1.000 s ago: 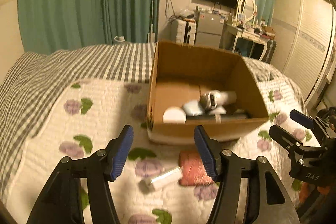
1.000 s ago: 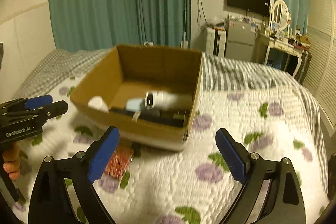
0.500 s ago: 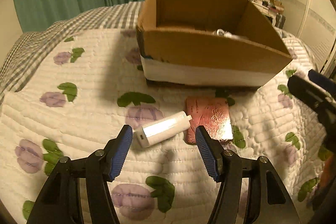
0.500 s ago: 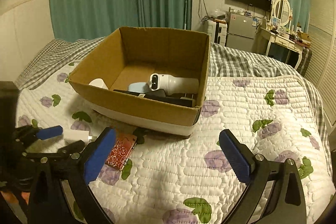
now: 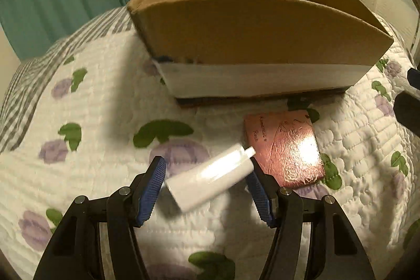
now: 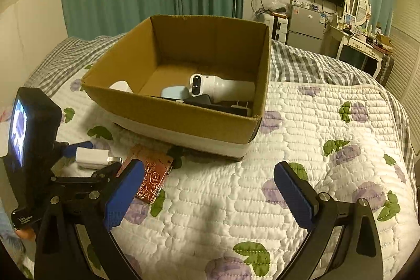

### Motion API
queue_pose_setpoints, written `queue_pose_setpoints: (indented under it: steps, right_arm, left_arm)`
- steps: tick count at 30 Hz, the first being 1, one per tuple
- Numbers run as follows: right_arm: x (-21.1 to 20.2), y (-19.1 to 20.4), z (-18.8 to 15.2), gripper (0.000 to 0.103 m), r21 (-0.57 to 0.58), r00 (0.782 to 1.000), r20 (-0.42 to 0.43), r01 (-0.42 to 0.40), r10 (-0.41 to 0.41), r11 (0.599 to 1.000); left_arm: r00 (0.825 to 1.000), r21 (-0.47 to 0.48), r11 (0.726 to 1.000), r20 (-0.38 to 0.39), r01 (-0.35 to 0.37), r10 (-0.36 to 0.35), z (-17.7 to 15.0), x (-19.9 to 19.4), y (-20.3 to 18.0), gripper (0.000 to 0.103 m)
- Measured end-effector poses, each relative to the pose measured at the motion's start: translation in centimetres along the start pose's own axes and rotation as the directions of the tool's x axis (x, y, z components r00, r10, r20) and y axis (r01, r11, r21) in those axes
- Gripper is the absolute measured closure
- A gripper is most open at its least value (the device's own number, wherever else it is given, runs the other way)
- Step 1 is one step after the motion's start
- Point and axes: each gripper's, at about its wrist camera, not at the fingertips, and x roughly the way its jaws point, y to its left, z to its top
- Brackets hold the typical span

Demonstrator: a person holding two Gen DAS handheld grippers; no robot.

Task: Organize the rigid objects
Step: 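Grasp the white power bank with the left gripper while the right grasps the red card case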

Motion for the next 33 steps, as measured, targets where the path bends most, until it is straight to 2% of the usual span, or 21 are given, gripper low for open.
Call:
queue_pose_setpoints:
  steps: [2, 6, 10, 14, 18, 22, 26, 29, 33]
  right_arm:
    - [0.2, 0.0, -0.1, 0.004, -0.001, 1.000, -0.006, 0.000, 0.000, 1.000]
    - [0.5, 0.3, -0.2, 0.004, -0.013, 1.000, -0.015, -0.001, 0.001, 1.000]
    - [0.8, 0.7, -0.4, 0.004, -0.024, 1.000, -0.024, -0.019, 0.018, 1.000]
    - [1.7, 1.8, -0.5, 0.004, -0.047, 0.997, -0.042, -0.065, 0.063, 0.997]
    - [3.2, 3.7, -0.7, 0.004, -0.083, 0.990, -0.072, -0.123, 0.117, 0.989]
    - [5.2, 5.7, -1.4, 0.004, -0.118, 0.986, -0.122, -0.126, 0.112, 0.985]
    - [7.3, 7.1, -1.6, 0.004, -0.111, 0.981, -0.159, -0.126, 0.108, 0.986]
    - [8.8, 7.9, -1.5, 0.004, -0.109, 0.981, -0.177, -0.096, 0.076, 0.989]
    - [10.0, 8.3, -1.2, 0.004, -0.051, 0.984, -0.174, -0.040, 0.031, 0.998]
  left_arm:
    - [1.000, 0.000, 1.000, 0.000, 0.014, -0.014, -0.1, -0.1, 0.0, 0.042]
    - [1.000, 0.024, 1.000, -0.002, -0.007, 0.008, -0.6, -1.0, -0.4, 0.044]
    - [1.000, -0.030, 1.000, 0.025, 0.004, -0.003, -0.9, -2.8, 0.2, 0.065]
    - [0.999, -0.095, 0.995, 0.022, 0.025, -0.023, -0.7, -3.2, 1.7, 0.072]
    - [0.999, -0.133, 0.991, 0.036, 0.034, -0.030, -0.5, -4.0, 2.7, 0.076]
    - [0.998, -0.179, 0.983, 0.055, 0.049, -0.040, -0.2, -4.6, 4.1, 0.078]
    - [0.998, -0.212, 0.975, 0.039, 0.064, -0.057, -0.2, -4.5, 4.7, 0.078]
    - [0.998, -0.215, 0.975, 0.026, 0.063, -0.059, -0.3, -4.0, 5.0, 0.078]
    - [0.998, -0.228, 0.972, 0.020, 0.065, -0.063, -0.3, -3.8, 5.3, 0.079]
